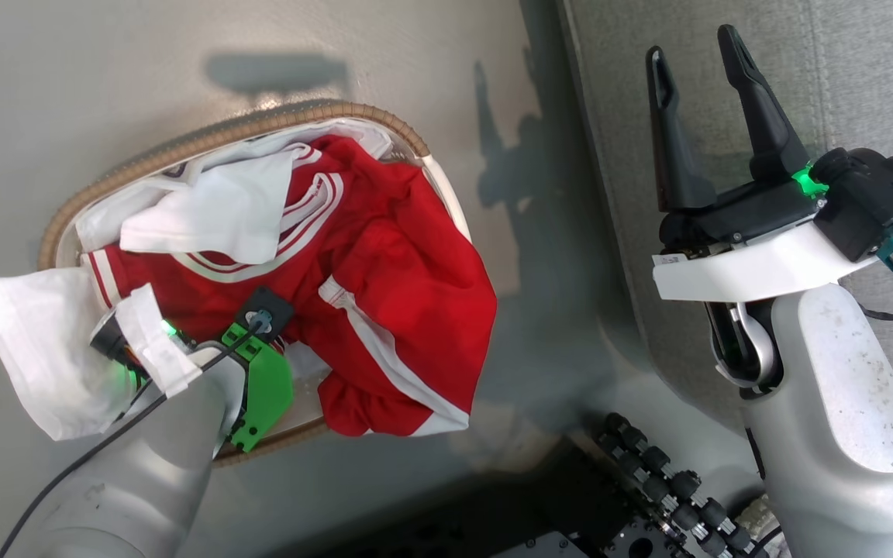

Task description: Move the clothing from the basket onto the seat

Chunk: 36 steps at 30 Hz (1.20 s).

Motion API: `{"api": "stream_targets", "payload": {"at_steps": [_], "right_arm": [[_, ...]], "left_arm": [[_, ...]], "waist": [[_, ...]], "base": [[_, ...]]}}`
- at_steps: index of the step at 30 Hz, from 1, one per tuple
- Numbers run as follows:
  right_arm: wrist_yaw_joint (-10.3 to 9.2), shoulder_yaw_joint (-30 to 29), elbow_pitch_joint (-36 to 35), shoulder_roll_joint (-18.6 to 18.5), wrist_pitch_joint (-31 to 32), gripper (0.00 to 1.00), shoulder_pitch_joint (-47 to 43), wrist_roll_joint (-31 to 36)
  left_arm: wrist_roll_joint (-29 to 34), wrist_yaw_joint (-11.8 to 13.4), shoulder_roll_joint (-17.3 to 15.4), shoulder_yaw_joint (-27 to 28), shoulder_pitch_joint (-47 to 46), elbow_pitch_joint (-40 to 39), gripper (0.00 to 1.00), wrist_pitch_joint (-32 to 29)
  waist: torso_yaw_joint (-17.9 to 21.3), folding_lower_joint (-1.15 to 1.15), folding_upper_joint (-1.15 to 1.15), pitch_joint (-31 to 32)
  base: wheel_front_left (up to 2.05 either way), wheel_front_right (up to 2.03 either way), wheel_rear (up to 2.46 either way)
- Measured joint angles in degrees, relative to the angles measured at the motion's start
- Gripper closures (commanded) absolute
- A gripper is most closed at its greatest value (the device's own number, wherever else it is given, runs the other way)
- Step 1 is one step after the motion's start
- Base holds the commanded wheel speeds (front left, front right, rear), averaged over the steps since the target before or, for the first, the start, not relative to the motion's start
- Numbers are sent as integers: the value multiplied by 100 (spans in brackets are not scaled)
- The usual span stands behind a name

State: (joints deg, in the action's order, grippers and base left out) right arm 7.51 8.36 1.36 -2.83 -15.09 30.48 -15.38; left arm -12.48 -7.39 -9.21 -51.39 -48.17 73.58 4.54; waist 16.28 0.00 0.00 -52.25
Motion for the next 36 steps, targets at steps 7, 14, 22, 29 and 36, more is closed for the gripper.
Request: {"api": "stream_targets", "payload": {"at_steps": [7,14,22,29,36], "right_arm": [[0,-51,140,0,-1,0,-99,111],[0,-71,286,3,-1,0,-313,336],[0,-109,488,4,-1,0,-654,514],[0,-122,643,4,-1,0,-996,598],[0,-115,749,3,0,0,-1379,638]], "left_arm": [[-505,0,172,79,332,-18,100,430],[-884,0,369,193,669,-52,100,826],[-1187,1,499,396,1029,-346,100,1026],[-1233,143,476,824,1530,-1392,100,1048],[-1029,244,426,1360,2019,-2369,100,1049]], "waist": [[-49,0,0,468],[-177,0,0,1076],[-407,0,0,1849],[-624,0,0,2544],[-837,-1,0,3189]], "base": [[0,0,0],[0,0,0],[0,0,0],[0,0,0],[0,0,0]]}}
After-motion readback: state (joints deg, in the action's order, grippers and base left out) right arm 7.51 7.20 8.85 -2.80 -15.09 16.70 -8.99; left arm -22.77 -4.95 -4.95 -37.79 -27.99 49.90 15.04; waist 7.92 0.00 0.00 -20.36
